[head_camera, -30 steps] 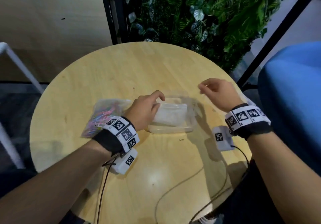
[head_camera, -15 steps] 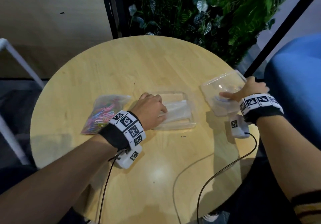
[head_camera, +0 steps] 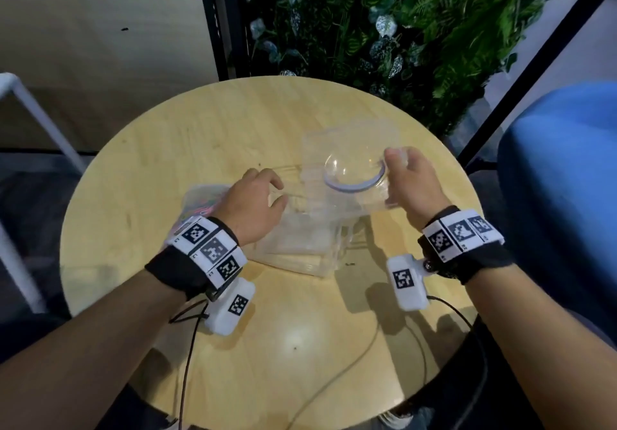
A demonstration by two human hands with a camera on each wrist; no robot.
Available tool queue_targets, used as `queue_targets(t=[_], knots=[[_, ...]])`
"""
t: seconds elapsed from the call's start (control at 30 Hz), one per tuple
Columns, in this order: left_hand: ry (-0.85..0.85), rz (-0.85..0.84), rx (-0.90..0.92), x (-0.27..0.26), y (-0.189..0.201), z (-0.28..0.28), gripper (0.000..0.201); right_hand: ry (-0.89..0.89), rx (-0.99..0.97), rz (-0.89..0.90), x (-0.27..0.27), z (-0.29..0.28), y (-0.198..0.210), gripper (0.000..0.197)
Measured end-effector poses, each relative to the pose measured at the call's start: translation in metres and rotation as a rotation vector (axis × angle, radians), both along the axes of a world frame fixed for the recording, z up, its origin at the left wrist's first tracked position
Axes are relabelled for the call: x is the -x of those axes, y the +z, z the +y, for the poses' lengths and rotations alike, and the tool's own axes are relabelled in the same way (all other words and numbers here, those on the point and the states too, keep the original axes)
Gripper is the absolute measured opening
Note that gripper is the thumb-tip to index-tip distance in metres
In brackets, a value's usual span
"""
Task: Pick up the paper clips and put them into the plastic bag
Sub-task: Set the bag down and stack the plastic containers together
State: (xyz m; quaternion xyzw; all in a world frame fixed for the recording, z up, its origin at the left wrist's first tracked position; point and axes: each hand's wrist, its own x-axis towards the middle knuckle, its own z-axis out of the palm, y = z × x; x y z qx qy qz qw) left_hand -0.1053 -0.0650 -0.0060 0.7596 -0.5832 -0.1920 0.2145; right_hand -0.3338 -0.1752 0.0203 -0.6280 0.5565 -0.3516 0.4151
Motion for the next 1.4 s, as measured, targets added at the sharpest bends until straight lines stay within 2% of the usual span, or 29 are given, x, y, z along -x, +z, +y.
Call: queue_targets(t=[0.07, 0.17, 0.27, 0.33, 0.47, 0.6, 0.67, 0.77, 0.87, 0.97, 1.07, 1.13, 1.27, 1.4], knots=[[0.048, -0.041, -0.067, 0.000, -0.001, 0.005, 0.029, 0.039, -0.166, -0.050, -0.006, 0.008, -0.009, 0.028], [0.085, -0.147, -0.063, -0.005, 0.002, 0.012, 0.035, 0.092, -0.345, -0.093, -0.015, 0.025, -0.019, 0.023], [0.115, -0.038, -0.137, -0.018, 0.007, 0.014, 0.045, 0.123, -0.456, -0.109, -0.029, 0.046, -0.027, 0.020], [0.142, 0.039, -0.152, -0.021, 0.011, 0.015, 0.045, 0.124, -0.453, -0.100, -0.035, 0.055, -0.031, 0.023], [0.178, -0.099, -0.184, -0.022, 0.013, 0.021, 0.045, 0.082, -0.417, -0.140, -0.034, 0.057, -0.027, 0.028], [0.129, 0.107, -0.201, -0.016, 0.010, 0.024, 0.040, 0.094, -0.416, -0.151, -0.037, 0.065, -0.031, 0.031], [0.129, 0.149, -0.195, -0.011, 0.009, 0.025, 0.040, 0.108, -0.326, -0.013, -0.041, 0.066, -0.039, 0.039], [0.114, 0.197, -0.224, -0.010, 0.004, 0.025, 0.040, 0.173, -0.082, 0.348, -0.041, 0.064, -0.044, 0.042], [0.082, 0.242, -0.225, -0.010, 0.004, 0.026, 0.046, 0.168, 0.037, 0.552, -0.039, 0.059, -0.040, 0.039], [0.015, 0.258, -0.207, -0.010, 0.004, 0.025, 0.043, 0.160, 0.157, 0.795, -0.033, 0.054, -0.029, 0.040], [-0.006, 0.278, -0.192, -0.008, 0.007, 0.026, 0.048, 0.158, 0.195, 0.934, -0.025, 0.051, -0.024, 0.042], [-0.018, 0.292, -0.184, -0.005, 0.006, 0.027, 0.051, 0.168, 0.127, 0.893, -0.019, 0.050, -0.026, 0.041], [-0.056, 0.324, -0.162, -0.001, 0.006, 0.029, 0.057, 0.170, -0.022, 0.640, -0.005, 0.041, -0.028, 0.032], [-0.056, 0.387, -0.247, -0.001, 0.004, 0.030, 0.043, 0.106, -0.138, 0.475, 0.003, 0.043, -0.025, 0.020]])
